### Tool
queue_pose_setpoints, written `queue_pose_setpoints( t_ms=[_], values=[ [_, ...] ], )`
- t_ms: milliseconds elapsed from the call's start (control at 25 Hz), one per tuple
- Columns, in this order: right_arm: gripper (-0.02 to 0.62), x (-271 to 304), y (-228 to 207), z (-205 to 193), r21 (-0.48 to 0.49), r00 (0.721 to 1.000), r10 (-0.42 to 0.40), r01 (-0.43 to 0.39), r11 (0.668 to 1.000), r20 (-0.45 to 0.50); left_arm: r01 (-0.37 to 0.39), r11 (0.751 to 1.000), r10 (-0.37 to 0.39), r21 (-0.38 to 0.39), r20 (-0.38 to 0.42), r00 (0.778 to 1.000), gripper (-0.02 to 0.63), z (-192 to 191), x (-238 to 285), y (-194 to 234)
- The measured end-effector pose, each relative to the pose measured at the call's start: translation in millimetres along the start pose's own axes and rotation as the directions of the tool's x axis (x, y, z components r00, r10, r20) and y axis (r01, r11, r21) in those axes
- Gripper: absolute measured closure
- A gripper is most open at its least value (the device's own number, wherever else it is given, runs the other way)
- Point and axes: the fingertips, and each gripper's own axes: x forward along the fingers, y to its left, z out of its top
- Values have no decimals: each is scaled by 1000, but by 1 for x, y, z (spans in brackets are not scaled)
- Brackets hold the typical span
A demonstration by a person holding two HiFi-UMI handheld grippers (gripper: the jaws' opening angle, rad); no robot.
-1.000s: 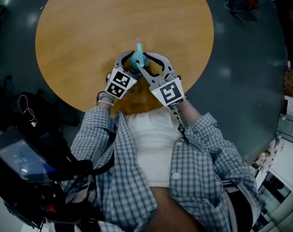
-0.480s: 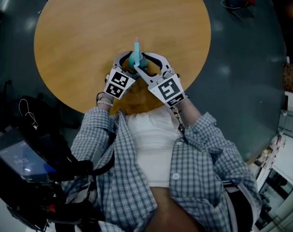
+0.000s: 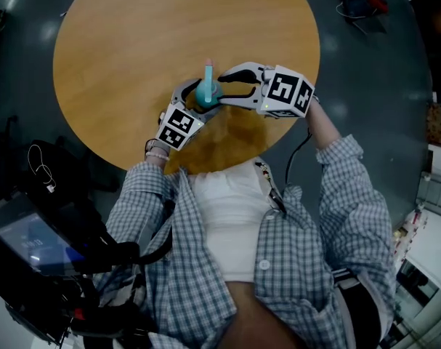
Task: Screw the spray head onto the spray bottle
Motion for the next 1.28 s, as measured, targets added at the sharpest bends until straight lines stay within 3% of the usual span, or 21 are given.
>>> queue_pose_setpoints(
  t_ms=[120, 280, 440, 560, 680, 840, 920, 1040, 1160, 1280],
  values=[
    [426, 10, -4, 1, -63, 994, 67, -73, 995, -88, 2, 1000, -2, 0, -2, 1000, 216, -3, -2, 0],
    [436, 20, 5, 4, -74, 972, 188, -200, 977, -142, 8, 1000, -8, 2, -5, 1000, 216, -5, -2, -2],
    [474, 21, 5, 4, -135, 967, 204, -225, 965, -152, 11, 1000, -11, 3, -3, 1000, 216, -3, -2, -3],
    [476, 18, 8, 6, -134, 984, 154, -164, 977, -85, 9, 1000, -9, 4, -1, 1000, 216, -1, -3, -5],
    [476, 15, 10, 7, -134, 999, 34, -34, 990, -1, 9, 1000, -9, 3, 1, 1000, 216, 0, -3, -6],
    [474, 13, 9, 6, -98, 980, -170, 180, 979, 106, 8, 1000, -8, 0, 5, 1000, 216, 0, -3, -7],
    [474, 13, 9, 6, -75, 946, -288, 301, 951, 149, 5, 1000, -5, 0, 5, 1000, 216, 0, -3, -7],
    [474, 10, 7, 5, 11, 856, -476, 484, 875, 202, -2, 1000, 2, -2, 5, 1000, 216, 1, -2, -6],
    [476, 9, 6, 4, 100, 738, -646, 640, 761, 193, -10, 1000, 10, -7, 7, 1000, 216, 1, -2, -4],
    [480, 10, 6, 3, 158, 625, -767, 751, 641, 145, -21, 1000, 21, -13, 11, 1000, 216, 0, -2, -2]
  ],
)
